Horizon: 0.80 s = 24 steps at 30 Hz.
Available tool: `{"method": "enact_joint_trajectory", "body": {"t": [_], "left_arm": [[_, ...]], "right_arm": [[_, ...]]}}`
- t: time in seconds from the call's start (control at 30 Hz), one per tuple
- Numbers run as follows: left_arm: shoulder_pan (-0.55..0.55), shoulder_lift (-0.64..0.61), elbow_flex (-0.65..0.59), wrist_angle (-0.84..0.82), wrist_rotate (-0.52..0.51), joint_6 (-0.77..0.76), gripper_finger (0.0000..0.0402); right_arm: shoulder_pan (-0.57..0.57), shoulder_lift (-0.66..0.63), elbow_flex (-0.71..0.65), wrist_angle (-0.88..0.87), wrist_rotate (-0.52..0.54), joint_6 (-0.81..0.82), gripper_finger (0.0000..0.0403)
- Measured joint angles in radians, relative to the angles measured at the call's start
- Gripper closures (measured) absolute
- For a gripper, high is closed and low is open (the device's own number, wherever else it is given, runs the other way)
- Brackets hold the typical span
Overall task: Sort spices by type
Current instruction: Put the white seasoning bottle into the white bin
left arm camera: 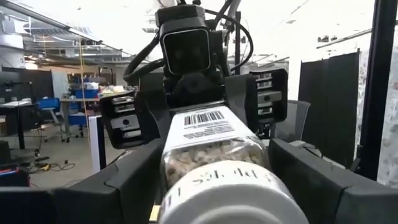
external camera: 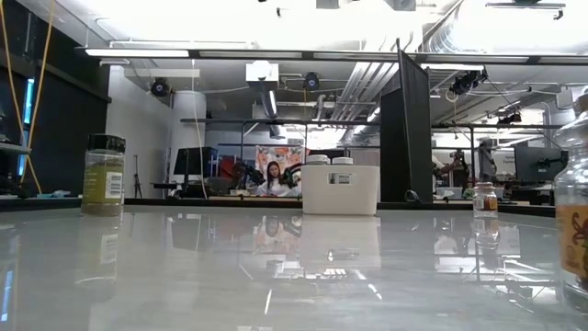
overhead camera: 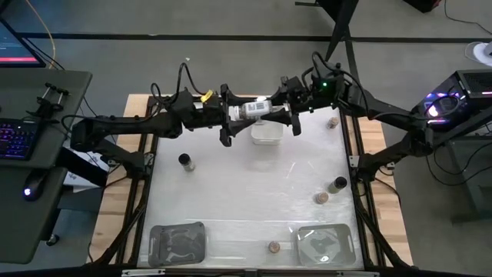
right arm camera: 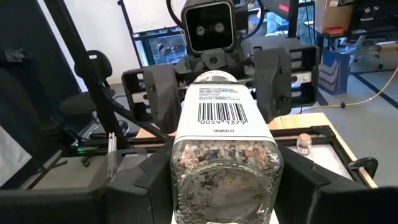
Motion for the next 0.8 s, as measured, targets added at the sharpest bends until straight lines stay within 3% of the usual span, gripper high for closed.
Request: {"method": "enact_joint_trajectory", "body": {"t": [0.33, 0.43, 0.57, 0.67, 0.8], "left_arm": [[0.0, 0.0, 0.0, -0.035, -0.013, -0.012, 0.0227], [0.002, -0.001, 0.0, -0.043, -0.013, -0.015, 0.0229], [0.024, -0.014, 0.0, -0.118, -0.018, 0.001, 0.0229], [0.055, -0.05, -0.002, -0.232, -0.094, 0.032, 0.0229], [0.119, -0.095, 0.029, -0.367, -0.177, 0.015, 0.0229]], "right_arm": [[0.0, 0.0, 0.0, 0.007, 0.007, -0.009, 0.0212], [0.0, -0.001, 0.0, 0.007, 0.017, 0.005, 0.0211], [-0.002, -0.005, 0.0, 0.009, 0.066, 0.054, 0.0139], [-0.033, -0.031, 0.0, -0.01, 0.077, 0.059, 0.0087], [-0.089, -0.098, 0.0, -0.084, 0.132, 0.073, 0.0065]]}}
